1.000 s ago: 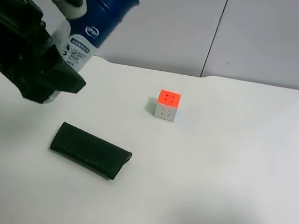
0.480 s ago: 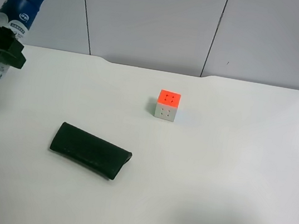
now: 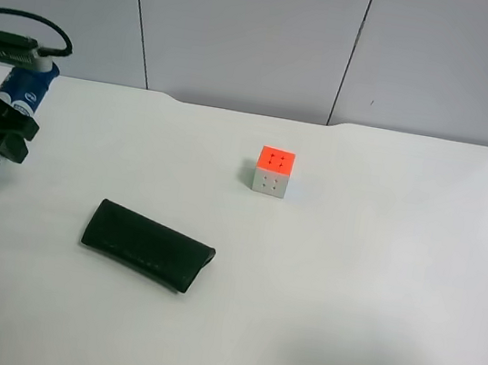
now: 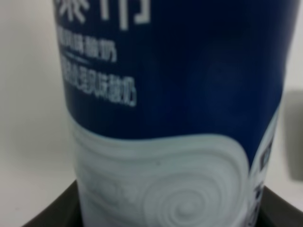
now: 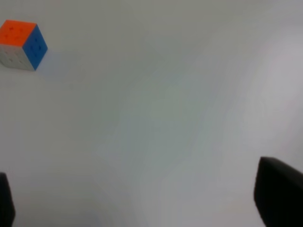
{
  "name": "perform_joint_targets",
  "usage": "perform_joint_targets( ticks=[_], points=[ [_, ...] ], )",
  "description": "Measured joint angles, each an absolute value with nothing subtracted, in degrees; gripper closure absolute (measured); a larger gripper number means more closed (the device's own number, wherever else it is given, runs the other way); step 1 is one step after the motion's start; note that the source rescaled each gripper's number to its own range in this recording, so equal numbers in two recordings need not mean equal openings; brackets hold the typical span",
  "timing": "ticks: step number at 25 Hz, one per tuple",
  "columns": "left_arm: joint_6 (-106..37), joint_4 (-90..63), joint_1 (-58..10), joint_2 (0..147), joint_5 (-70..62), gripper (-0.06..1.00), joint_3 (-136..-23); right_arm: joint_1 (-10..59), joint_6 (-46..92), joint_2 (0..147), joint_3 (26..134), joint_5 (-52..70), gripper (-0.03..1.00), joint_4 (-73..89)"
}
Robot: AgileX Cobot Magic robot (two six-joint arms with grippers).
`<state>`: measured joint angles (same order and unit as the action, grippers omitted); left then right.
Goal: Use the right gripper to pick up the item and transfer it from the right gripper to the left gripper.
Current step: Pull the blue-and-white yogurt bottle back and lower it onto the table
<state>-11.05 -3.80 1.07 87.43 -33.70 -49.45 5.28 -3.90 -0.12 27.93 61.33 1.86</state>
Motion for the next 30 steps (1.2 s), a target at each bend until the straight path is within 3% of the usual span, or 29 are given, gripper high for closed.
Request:
perform_joint_targets(
  ticks=[24,25,26,28,29,30],
  points=[
    [-11.05,-4.78,1.18,104.27,-26.73,0.94,-48.25,5.28,-3.90,-0.12,27.93,61.33,-0.03,1.86],
    [-11.05,-4.78,1.18,104.27,-26.28,0.91,-48.25,5.28,-3.90,-0.12,27.93,61.33,-0.03,1.86],
    [-10.99,-4.78,1.18,104.27,-25.85,0.78,-48.25,5.28,-3.90,-0.12,27.93,61.33,-0.03,1.86],
    [-10.08,-4.84,1.18,104.27,-24.84,0.32,-48.25,5.28,-3.90,-0.12,27.93,61.33,-0.03,1.86],
    [-9.51,-4.84,1.18,104.27,-24.57,0.15,-48.25,5.28,-3.90,-0.12,27.93,61.33,-0.03,1.86],
    [-9.17,-4.84,1.18,104.27,-24.56,0.06,-48.25,5.28,-3.90,-0.12,27.93,61.33,-0.03,1.86]
  ],
)
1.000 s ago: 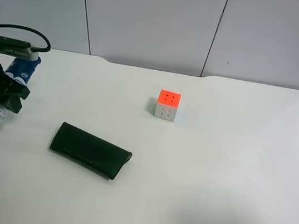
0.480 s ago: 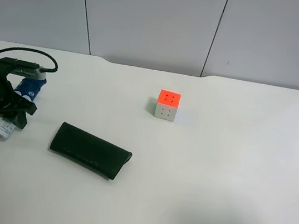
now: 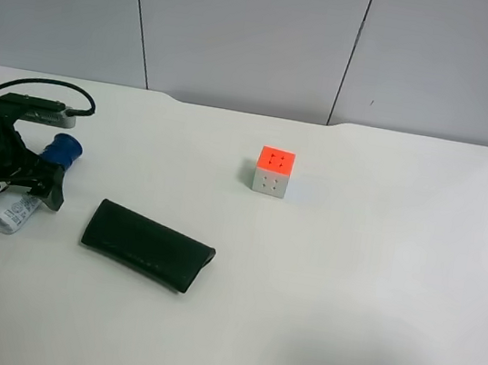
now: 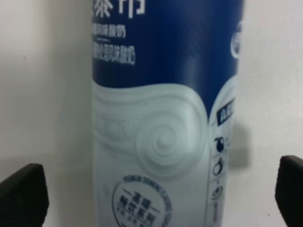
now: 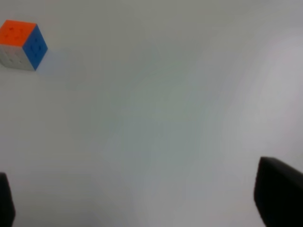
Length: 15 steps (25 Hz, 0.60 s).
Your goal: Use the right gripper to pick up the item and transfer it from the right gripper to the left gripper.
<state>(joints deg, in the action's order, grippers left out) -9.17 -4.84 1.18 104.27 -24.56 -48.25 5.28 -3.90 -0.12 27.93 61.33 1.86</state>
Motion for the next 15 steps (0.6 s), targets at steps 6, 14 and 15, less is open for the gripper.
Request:
perform_joint_targets(
  ticks=[6,14,15],
  points=[
    [-9.11,-4.84,1.18,102.71,-25.34,-0.04,-48.94,5.28,-3.90,-0.12,27.93,61.33,-0.03,1.86],
    [-9.11,-4.97,1.18,93.12,-38.62,-0.04,-56.23,5.28,-3.90,-0.12,27.93,61.33,-0.03,1.86],
    [-9.11,-4.97,1.18,91.57,-39.98,-0.04,-56.72,5.28,-3.90,-0.12,27.93,61.33,-0.03,1.86]
  ],
)
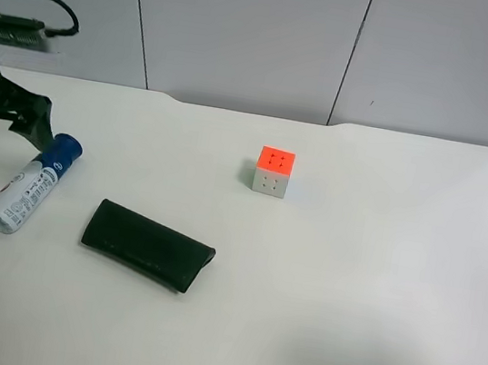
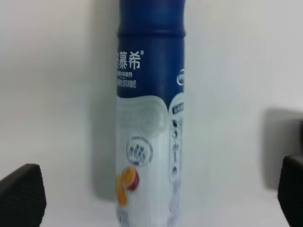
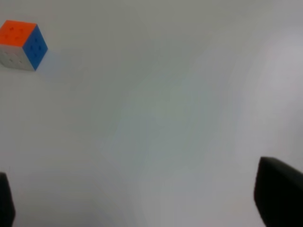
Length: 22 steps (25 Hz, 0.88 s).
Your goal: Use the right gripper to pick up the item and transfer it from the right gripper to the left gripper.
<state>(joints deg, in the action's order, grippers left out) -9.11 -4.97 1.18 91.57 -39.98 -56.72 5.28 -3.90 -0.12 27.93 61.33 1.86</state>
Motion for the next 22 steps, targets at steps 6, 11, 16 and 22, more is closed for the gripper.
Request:
perform_joint_targets(
  ticks=[6,11,16,22],
  points=[
    [-8.03,-4.97,1.18,77.87,-47.74,-0.04,-57.14,5.28,-3.90,-0.12,27.93,61.33,-0.03,1.86],
    [-7.67,-4.97,1.18,65.07,-52.38,-0.04,-56.96,5.28,-3.90,-0.12,27.93,61.33,-0.03,1.86],
    [-6.13,-4.97,1.18,50.68,-52.62,-0.04,-52.04,5.28,-3.90,-0.12,27.93,61.33,-0.03,1.86],
    [-5.06,-4.97,1.18,31.76,-55.87,-0.04,-41.33,5.28,-3.90,-0.12,27.93,61.33,-0.03,1.86]
  ],
)
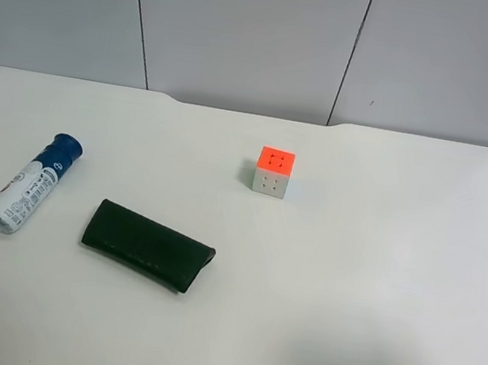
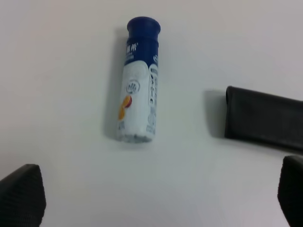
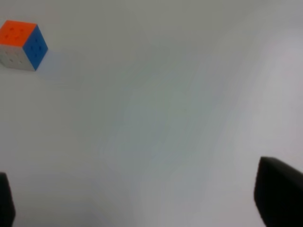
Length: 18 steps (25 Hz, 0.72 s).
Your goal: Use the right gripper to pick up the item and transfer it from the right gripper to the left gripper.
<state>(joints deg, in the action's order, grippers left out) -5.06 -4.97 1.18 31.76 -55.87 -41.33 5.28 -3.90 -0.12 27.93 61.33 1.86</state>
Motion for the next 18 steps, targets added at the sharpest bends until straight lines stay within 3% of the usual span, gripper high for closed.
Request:
perform_joint_targets(
  ticks=[11,18],
  points=[
    [-3.52,-3.88,1.18,6.75,-61.47,-0.04,-31.81,5.28,-3.90,-0.12,27.93,61.33,-0.03,1.86],
    [-3.52,-3.72,1.18,-0.12,-61.24,-0.05,-29.23,5.28,-3.90,-0.12,27.93,61.33,-0.03,1.86]
  ],
)
